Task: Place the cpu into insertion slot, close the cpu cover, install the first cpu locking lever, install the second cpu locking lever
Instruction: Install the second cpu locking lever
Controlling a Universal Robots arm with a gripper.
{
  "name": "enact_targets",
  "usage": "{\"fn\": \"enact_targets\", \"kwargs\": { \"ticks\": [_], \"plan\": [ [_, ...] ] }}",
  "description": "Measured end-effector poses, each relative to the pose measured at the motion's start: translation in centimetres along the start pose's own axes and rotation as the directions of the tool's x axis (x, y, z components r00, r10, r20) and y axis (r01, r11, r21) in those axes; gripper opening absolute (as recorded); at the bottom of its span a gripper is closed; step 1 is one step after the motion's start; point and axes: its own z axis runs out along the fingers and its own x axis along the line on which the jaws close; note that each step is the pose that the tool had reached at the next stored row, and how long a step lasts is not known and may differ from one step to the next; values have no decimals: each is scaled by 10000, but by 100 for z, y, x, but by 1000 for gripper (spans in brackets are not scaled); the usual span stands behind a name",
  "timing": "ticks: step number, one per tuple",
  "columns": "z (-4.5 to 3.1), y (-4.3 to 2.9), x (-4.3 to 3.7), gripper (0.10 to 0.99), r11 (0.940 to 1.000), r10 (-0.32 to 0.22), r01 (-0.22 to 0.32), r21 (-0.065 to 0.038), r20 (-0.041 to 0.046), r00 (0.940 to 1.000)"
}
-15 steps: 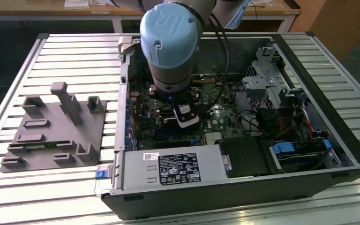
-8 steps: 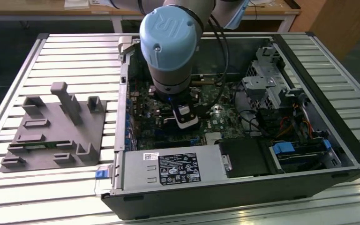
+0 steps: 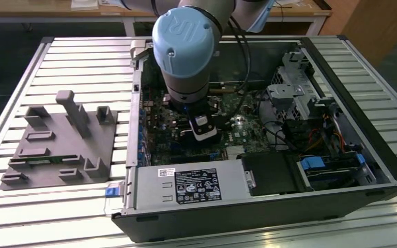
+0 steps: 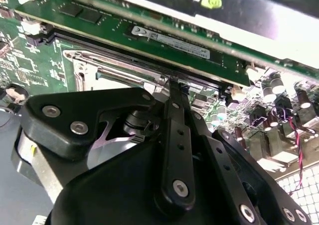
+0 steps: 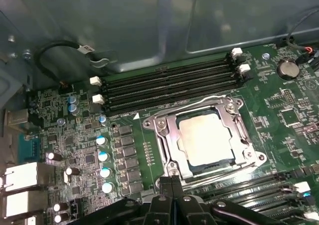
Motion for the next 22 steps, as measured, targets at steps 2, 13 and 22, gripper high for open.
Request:
{"fn": "enact_targets", "kwargs": {
  "ticks": [2,13,22],
  "plan": [
    [16,15,21,106,10000,0,0,-1,0,10000],
    [60,8,69,106,10000,-2,2,-2,-1,10000],
    [-74,65,70,106,10000,4,-4,75,23,10000]
  ]
}}
